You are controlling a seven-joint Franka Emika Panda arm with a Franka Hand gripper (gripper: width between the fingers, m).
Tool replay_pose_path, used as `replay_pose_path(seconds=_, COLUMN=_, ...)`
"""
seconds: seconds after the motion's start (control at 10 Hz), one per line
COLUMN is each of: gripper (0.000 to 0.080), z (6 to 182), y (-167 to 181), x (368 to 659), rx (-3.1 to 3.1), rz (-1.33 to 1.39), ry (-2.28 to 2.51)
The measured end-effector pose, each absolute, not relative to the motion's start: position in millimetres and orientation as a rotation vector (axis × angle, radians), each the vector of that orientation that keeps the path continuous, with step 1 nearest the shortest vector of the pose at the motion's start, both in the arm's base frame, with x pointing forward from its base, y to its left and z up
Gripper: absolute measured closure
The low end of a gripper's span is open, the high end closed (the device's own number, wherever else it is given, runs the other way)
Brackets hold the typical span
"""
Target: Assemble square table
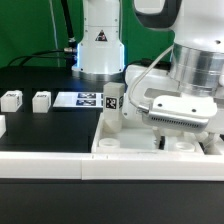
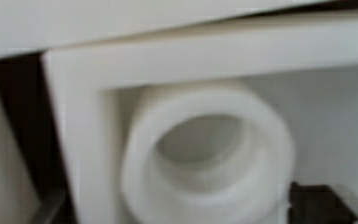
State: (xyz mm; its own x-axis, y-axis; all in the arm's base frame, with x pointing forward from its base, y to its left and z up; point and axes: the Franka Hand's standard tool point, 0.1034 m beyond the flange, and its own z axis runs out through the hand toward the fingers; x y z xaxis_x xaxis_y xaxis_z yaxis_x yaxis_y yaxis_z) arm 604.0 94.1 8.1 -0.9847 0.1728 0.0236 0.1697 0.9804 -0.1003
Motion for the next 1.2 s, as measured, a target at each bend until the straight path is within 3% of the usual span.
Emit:
replay_pose_path(seconds=0.1, gripper=0.0192, z=7.9, y=91, x=604, rx=-0.276, rz=0.156, ry=-3.094)
replay_pose_path(seconds=0.2, gripper=0.0163, z=7.8, y=90, x=605, rx=-0.280, rz=0.157, ry=-3.093)
replay_pose_path(seconds=0.8, gripper=0.0151, z=12.0, y=90, x=607, rx=-0.293, rz=0.158, ry=-3.095)
replay_pose_path(seconds=1.1, gripper=0.0151, z=98.3, y=66, x=631, rx=-0.387, rz=0.224, ry=-3.187)
replay_pose_path(seconds=1.2, gripper=0.0151, z=118.8, y=47, x=631, rx=-0.436, rz=0.249, ry=-3.203)
